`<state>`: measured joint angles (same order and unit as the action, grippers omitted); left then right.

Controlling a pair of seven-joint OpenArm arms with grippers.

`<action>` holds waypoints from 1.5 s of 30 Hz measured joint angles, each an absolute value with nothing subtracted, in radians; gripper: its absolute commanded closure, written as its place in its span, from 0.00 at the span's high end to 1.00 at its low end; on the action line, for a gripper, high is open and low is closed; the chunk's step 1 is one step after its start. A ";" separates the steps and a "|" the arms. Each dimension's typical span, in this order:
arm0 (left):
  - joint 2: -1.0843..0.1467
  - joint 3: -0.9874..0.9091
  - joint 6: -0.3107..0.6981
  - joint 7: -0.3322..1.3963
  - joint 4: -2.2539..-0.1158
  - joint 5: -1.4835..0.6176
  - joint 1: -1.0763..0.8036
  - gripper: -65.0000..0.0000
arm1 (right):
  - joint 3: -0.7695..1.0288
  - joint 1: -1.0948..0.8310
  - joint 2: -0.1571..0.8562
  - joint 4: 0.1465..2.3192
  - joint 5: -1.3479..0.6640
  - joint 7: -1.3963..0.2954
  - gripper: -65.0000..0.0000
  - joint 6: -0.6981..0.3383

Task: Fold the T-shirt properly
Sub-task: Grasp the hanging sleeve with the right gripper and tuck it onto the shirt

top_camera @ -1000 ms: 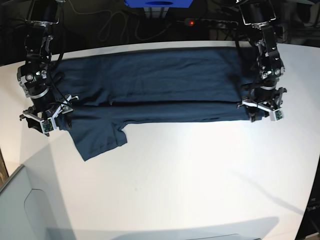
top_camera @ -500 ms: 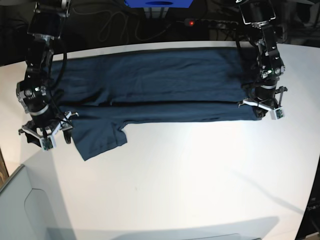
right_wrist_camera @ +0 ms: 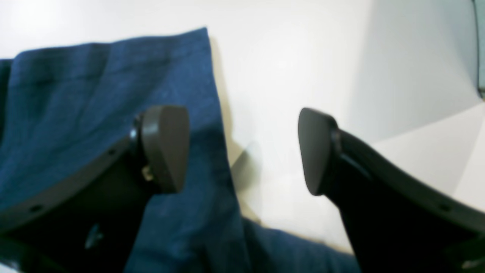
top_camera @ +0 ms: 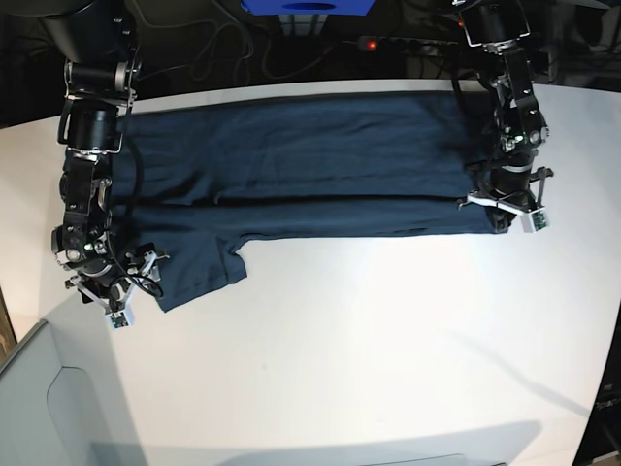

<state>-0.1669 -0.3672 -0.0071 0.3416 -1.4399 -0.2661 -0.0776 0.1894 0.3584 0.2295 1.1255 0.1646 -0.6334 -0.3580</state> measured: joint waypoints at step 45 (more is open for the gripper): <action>-0.177 -0.365 0.000 0.346 -1.532 -0.263 -0.079 0.00 | 0.195 -0.087 0.180 1.895 0.163 -0.643 0.00 -0.361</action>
